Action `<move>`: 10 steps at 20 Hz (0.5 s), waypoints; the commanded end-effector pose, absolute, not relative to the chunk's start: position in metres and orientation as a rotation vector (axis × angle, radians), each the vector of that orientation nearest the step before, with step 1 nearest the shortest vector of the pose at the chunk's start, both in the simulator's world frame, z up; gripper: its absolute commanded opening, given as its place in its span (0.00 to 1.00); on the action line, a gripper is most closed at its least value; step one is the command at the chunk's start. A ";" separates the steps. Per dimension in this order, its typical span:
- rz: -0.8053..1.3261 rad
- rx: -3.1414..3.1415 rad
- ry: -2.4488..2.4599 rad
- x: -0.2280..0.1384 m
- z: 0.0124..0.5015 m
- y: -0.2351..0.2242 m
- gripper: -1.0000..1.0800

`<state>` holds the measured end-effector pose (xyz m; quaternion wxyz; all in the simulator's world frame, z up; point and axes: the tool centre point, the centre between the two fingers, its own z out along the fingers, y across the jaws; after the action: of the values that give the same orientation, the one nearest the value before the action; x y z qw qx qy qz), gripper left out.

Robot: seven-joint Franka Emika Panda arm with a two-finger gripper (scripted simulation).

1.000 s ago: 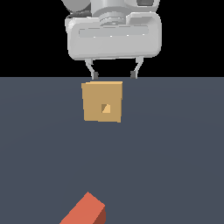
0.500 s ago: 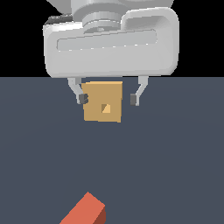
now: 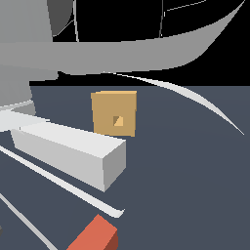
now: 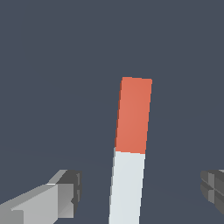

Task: Insert the peg into the horizontal hole in a box.

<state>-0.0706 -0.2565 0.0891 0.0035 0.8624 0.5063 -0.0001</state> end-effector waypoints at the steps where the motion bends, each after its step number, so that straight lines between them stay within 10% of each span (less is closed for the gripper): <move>1: 0.000 2.740 1.527 -0.083 0.078 -0.277 0.96; 10: -0.003 2.776 1.469 -0.097 0.067 -0.296 0.96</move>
<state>-0.0978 -0.2966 0.0673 0.0003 0.8842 0.4671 -0.0012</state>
